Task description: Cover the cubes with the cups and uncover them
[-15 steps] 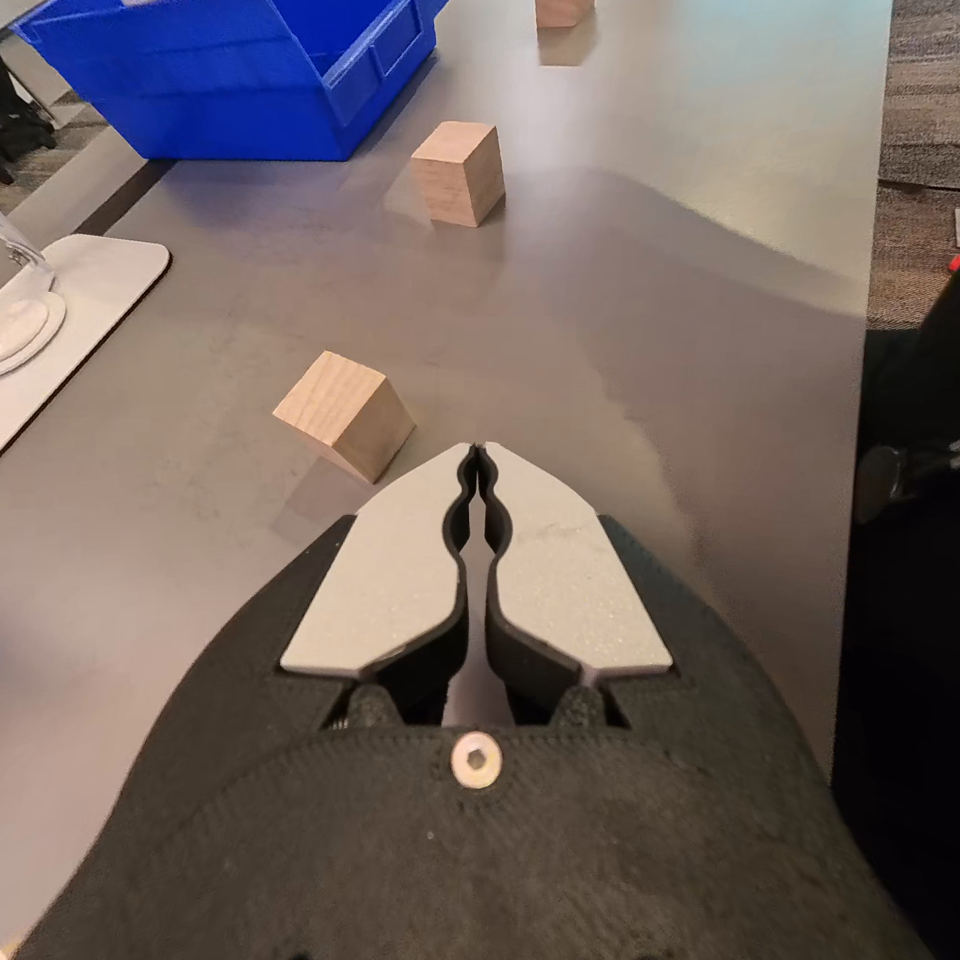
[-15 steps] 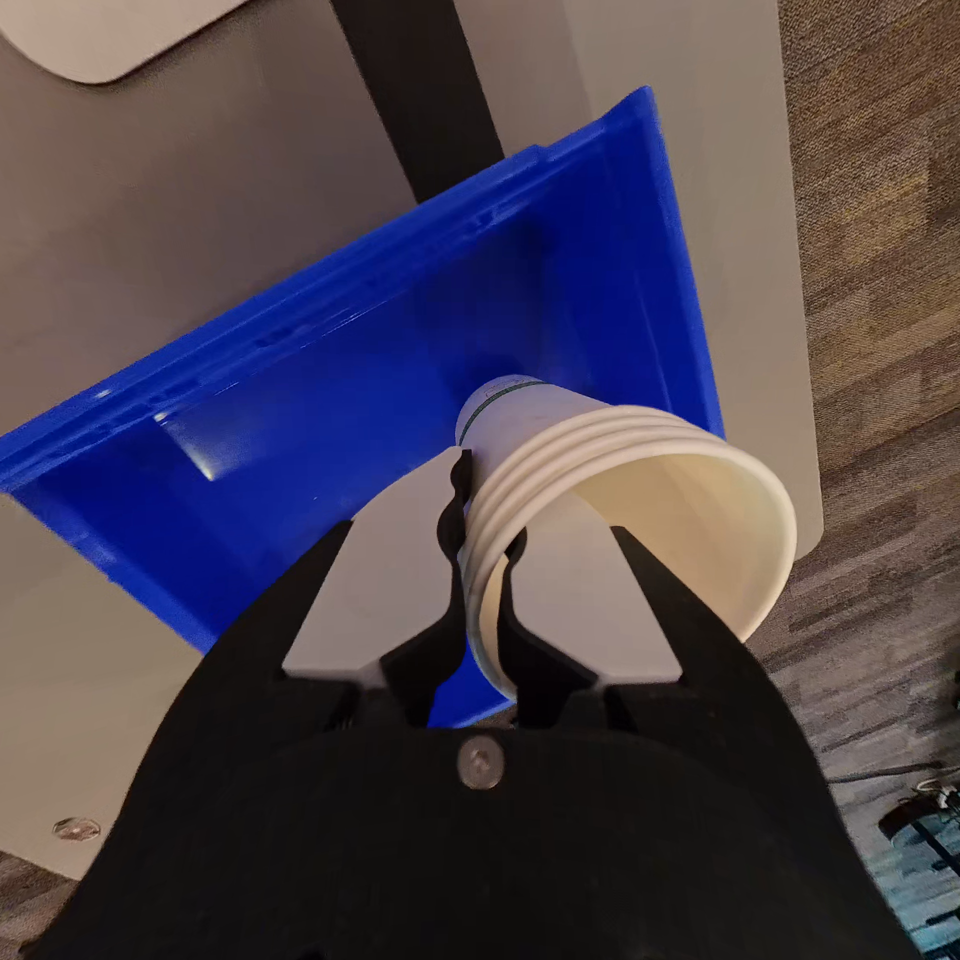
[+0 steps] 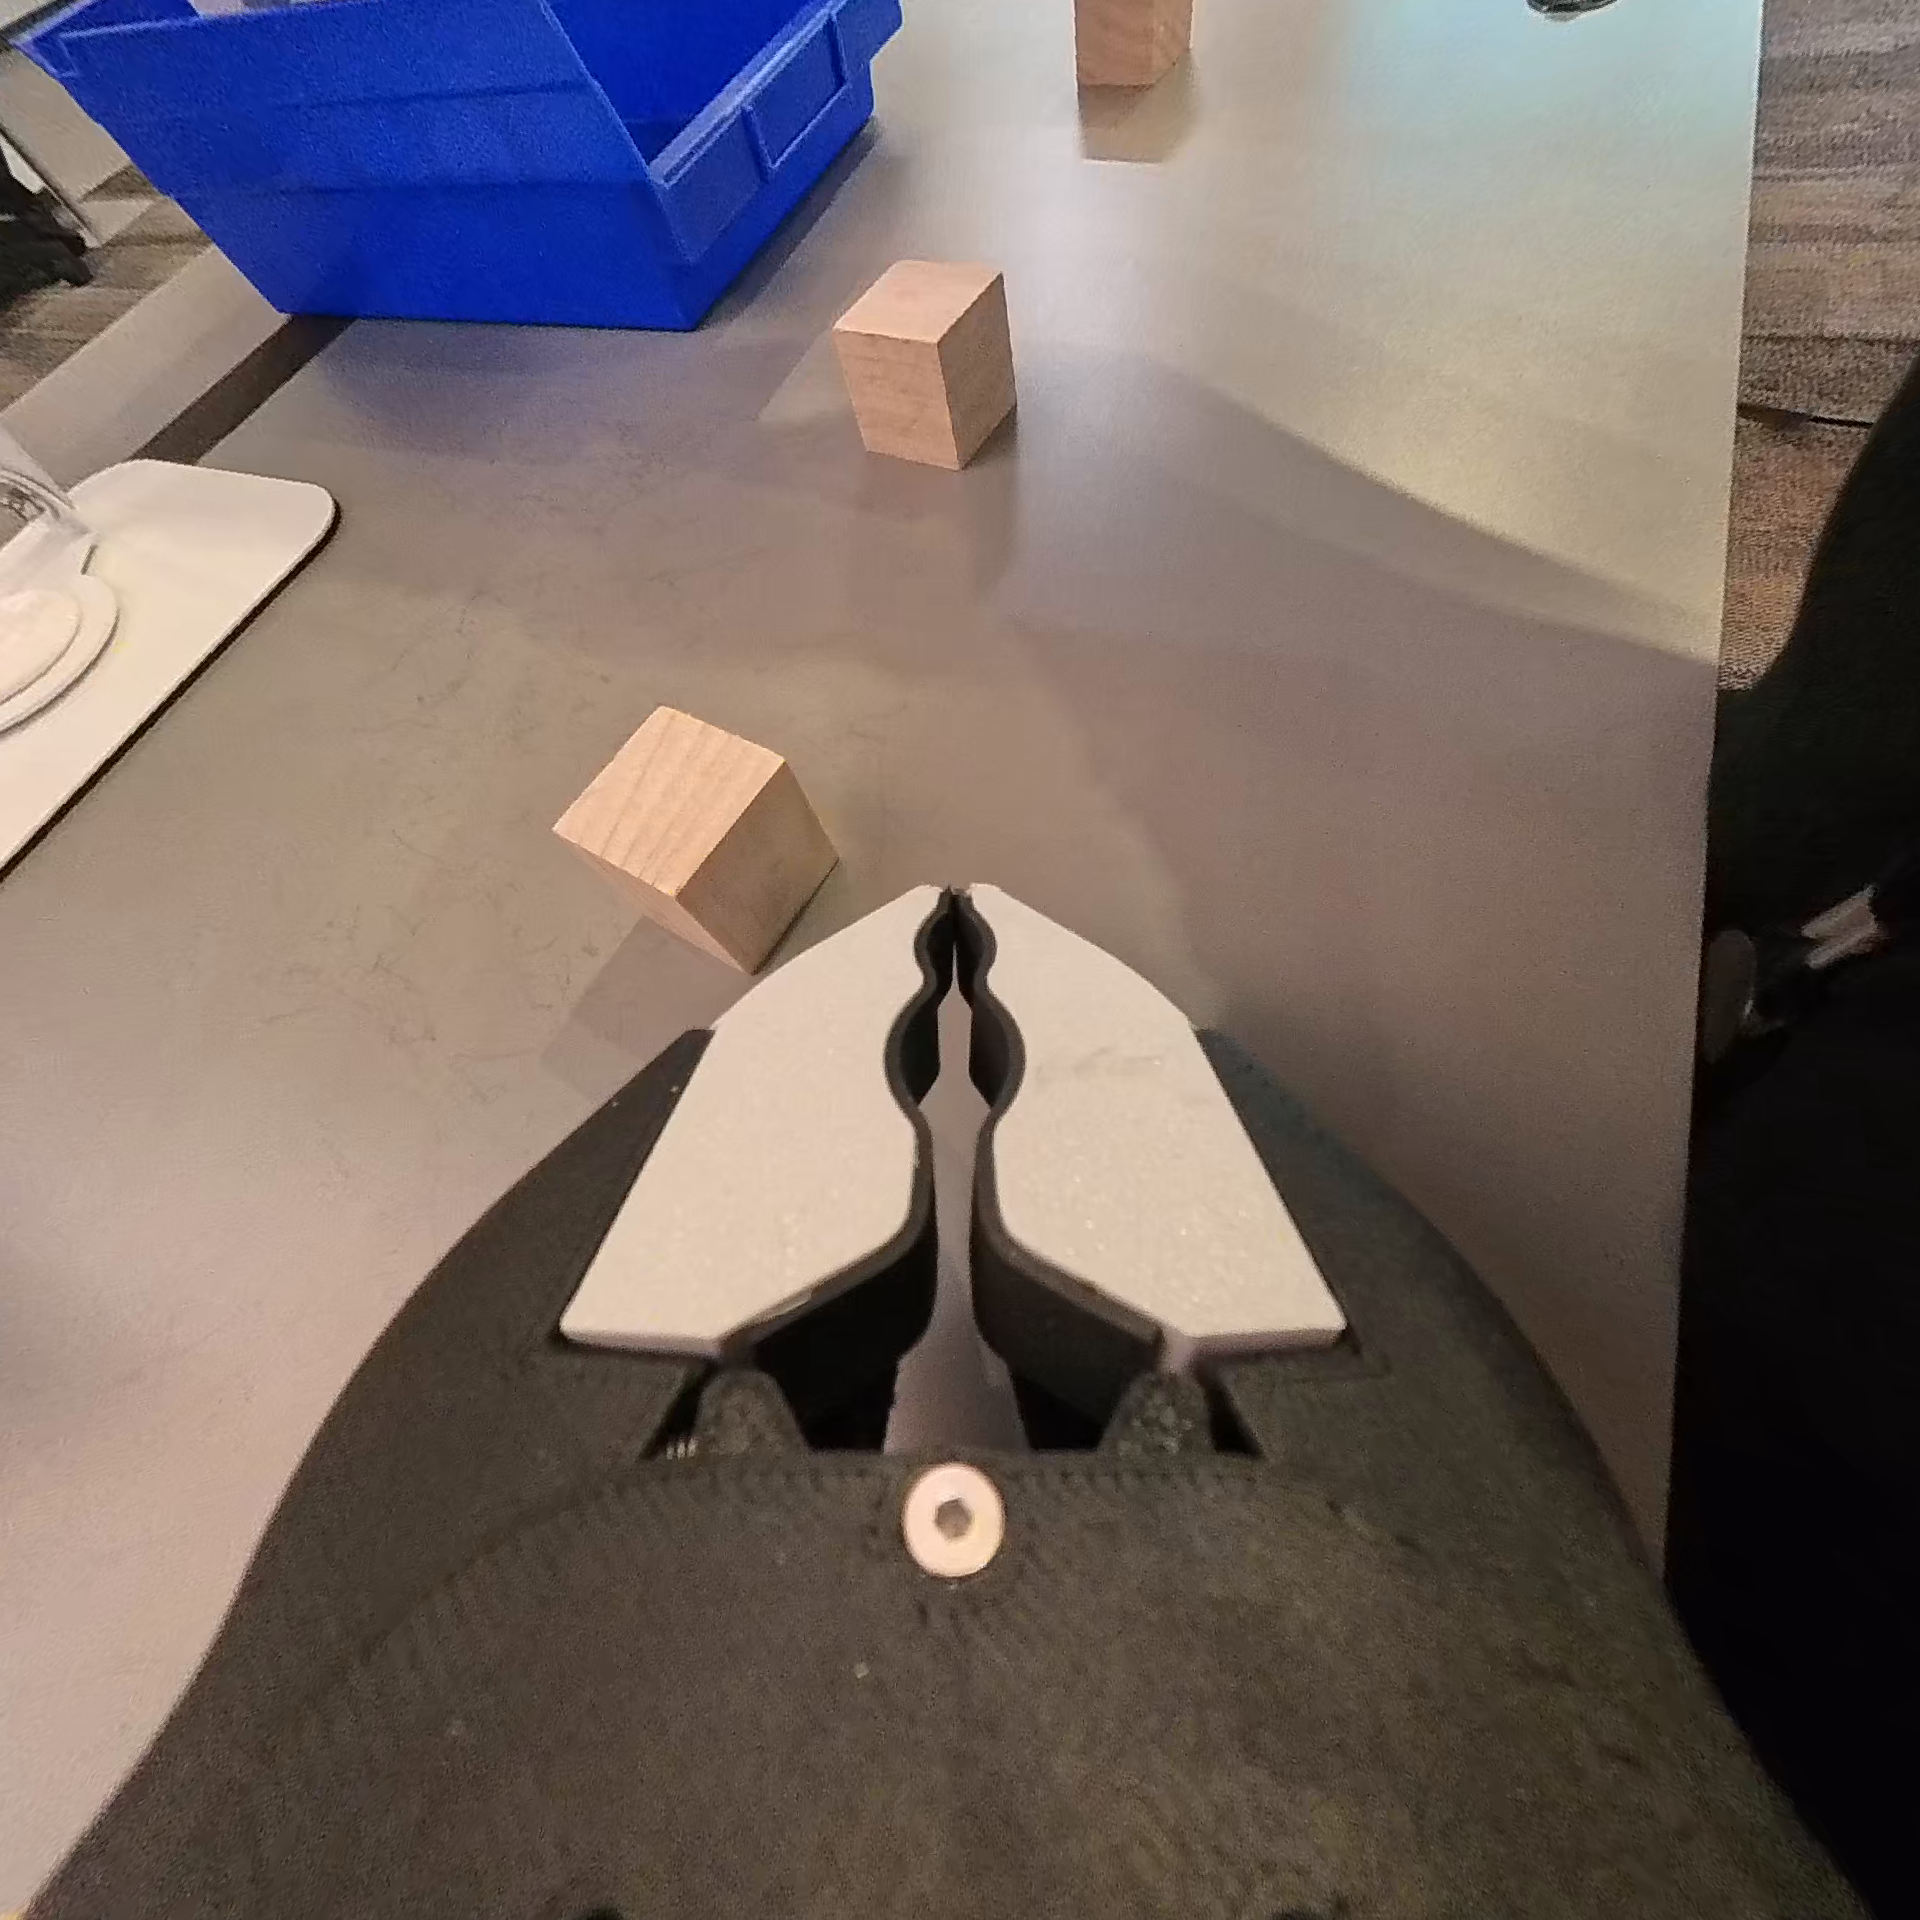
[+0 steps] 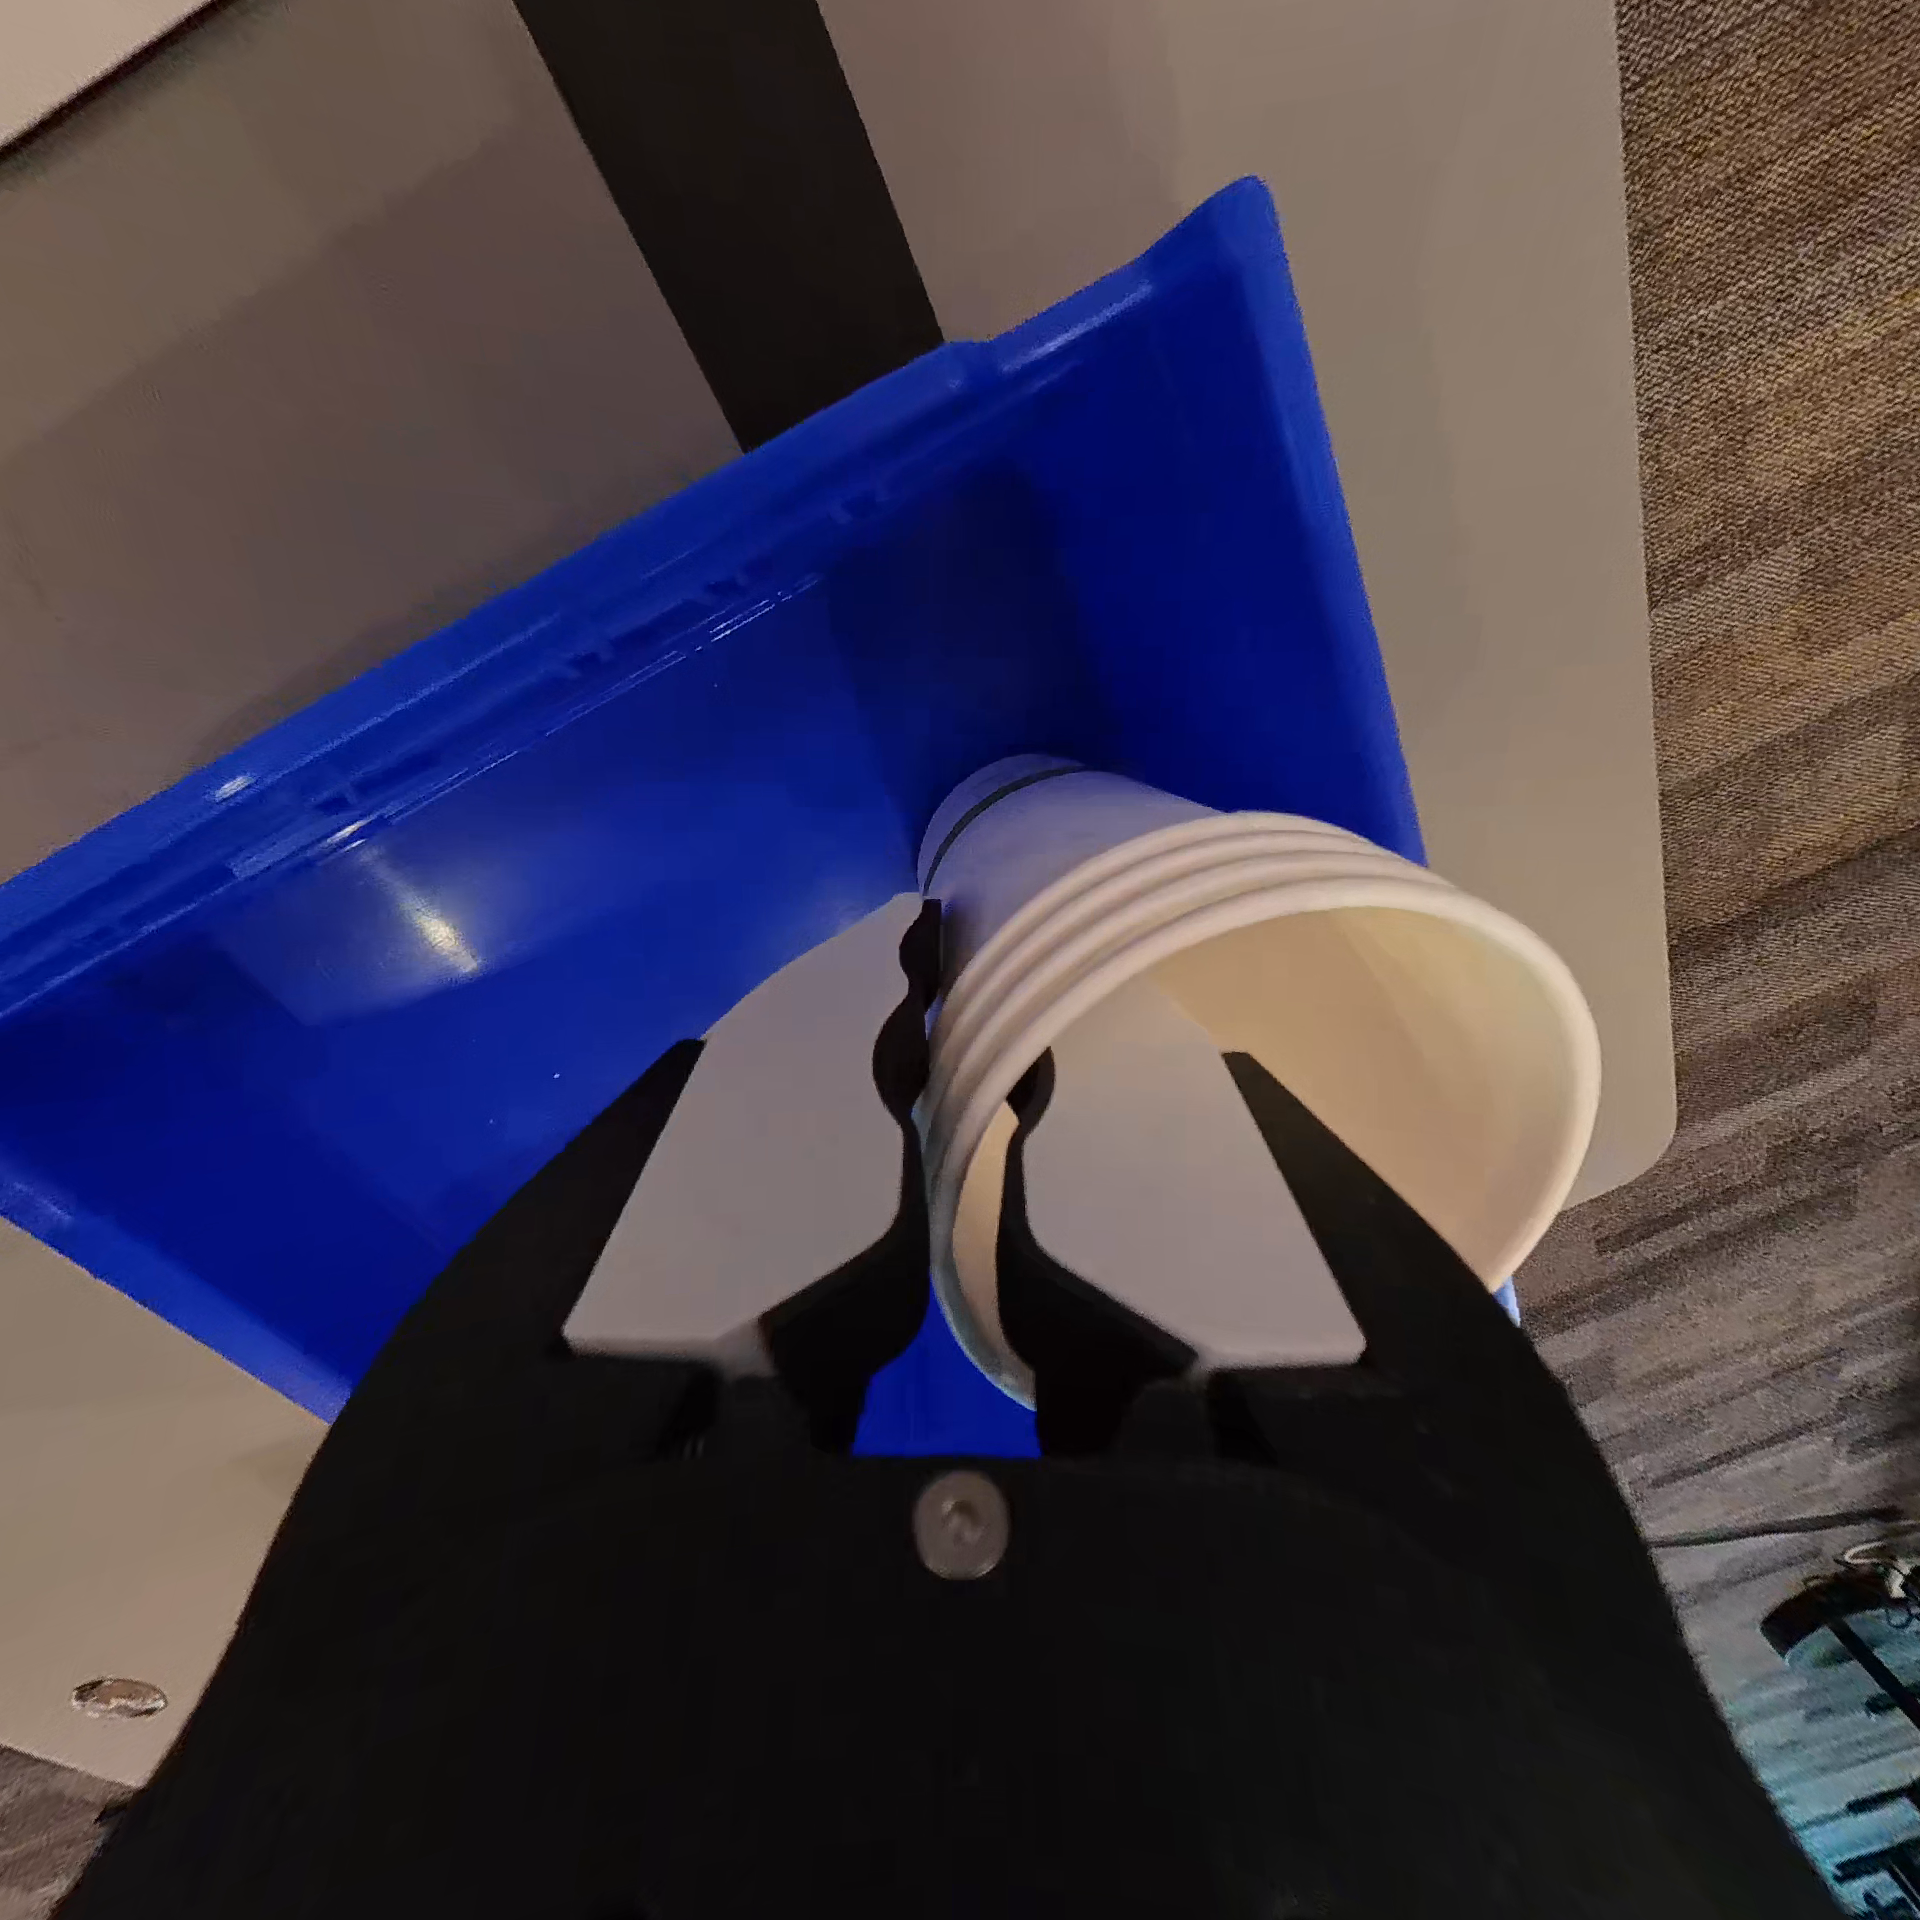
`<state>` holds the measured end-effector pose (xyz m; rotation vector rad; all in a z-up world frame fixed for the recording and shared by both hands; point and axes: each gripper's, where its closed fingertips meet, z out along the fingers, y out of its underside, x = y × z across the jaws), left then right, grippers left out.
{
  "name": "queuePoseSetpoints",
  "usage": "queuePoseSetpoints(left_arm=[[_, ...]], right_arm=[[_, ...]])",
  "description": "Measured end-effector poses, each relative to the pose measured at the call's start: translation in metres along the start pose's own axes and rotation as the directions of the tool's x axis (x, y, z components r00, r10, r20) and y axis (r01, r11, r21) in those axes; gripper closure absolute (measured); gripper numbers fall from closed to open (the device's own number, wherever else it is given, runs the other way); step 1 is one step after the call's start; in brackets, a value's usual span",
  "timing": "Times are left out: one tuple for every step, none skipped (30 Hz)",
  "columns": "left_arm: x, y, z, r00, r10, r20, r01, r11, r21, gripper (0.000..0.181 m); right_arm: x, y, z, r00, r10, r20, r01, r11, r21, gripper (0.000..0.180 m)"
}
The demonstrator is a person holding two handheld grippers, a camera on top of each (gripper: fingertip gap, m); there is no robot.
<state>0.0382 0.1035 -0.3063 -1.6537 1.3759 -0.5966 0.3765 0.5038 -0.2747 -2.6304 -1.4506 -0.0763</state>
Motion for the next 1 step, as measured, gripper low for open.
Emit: queuePoseSetpoints(left_arm=[[0.0002,0.0001,-0.0001,1.000,0.002,0.000,-0.002,1.000,0.000,0.181]], right_arm=[[-0.0008,0.0003,0.0004,1.000,-0.005,-0.001,0.005,1.000,-0.004,0.171]])
